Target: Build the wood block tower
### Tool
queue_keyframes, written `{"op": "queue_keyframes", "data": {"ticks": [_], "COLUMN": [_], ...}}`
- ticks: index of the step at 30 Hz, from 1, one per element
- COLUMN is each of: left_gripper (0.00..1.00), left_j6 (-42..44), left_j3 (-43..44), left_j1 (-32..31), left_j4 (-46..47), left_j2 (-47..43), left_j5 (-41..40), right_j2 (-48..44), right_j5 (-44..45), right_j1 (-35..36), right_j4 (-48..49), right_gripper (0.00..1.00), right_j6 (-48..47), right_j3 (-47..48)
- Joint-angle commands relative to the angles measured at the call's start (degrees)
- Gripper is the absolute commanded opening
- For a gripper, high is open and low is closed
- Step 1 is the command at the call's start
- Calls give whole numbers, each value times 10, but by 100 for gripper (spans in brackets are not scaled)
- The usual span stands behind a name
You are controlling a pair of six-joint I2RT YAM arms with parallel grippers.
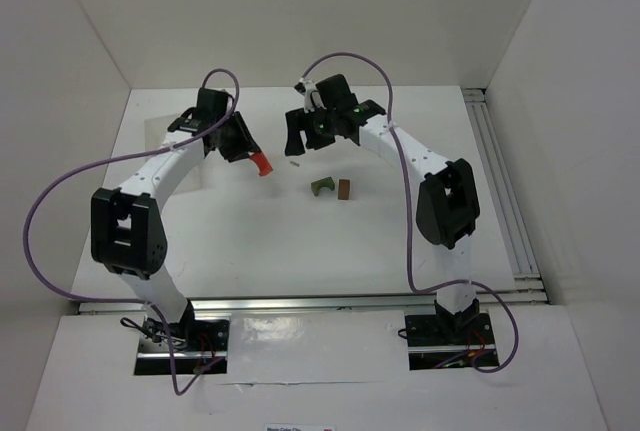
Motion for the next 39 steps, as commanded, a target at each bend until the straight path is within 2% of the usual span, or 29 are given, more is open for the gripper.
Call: {"op": "queue_keyframes", "data": {"ticks": [1,4,6,11,14,16,20,23,25,26,27,30,35,38,39], "left_gripper": [13,13,13,13,15,15,22,33,52,55,63,68,85,95,95], "left_j6": [62,93,98,78,54,39,26,21,21,21,21,26,37,43,43], "left_j3": [66,118,118,118,118,109,92,86,86,80,80,75,75,81,81], "left_j1": [2,2,2,-5,-18,-18,-18,-18,-18,-18,-18,-18,-23,-28,-28], "left_j4": [-62,-137,-143,-138,-143,-138,-118,-113,-113,-113,-107,-101,-95,-101,-101], "left_j2": [42,92,109,135,154,154,159,172,172,172,172,167,143,99,77], "left_j5": [-89,-121,-136,-176,-216,-216,-206,-194,-181,-181,-181,-176,-164,-180,-180], "right_j2": [-35,-48,-48,-60,-66,-66,-72,-77,-83,-83,-76,-76,-71,-58,-53], "right_j5": [24,65,92,169,158,163,186,191,191,191,200,213,224,238,251], "right_j1": [0,-6,-6,-6,-6,0,0,5,5,5,5,10,15,28,33], "right_j4": [-5,-16,-16,-5,9,-9,-15,-4,-4,-4,-13,-21,-26,-45,-45], "right_gripper": [77,82,83,84,86,88,88,89,89,89,89,89,89,90,90], "right_j6": [-18,-18,1,55,55,55,55,67,67,67,67,67,62,55,49], "right_j3": [-20,-30,-45,-84,-105,-105,-105,-122,-127,-122,-116,-101,-96,-82,-76]}}
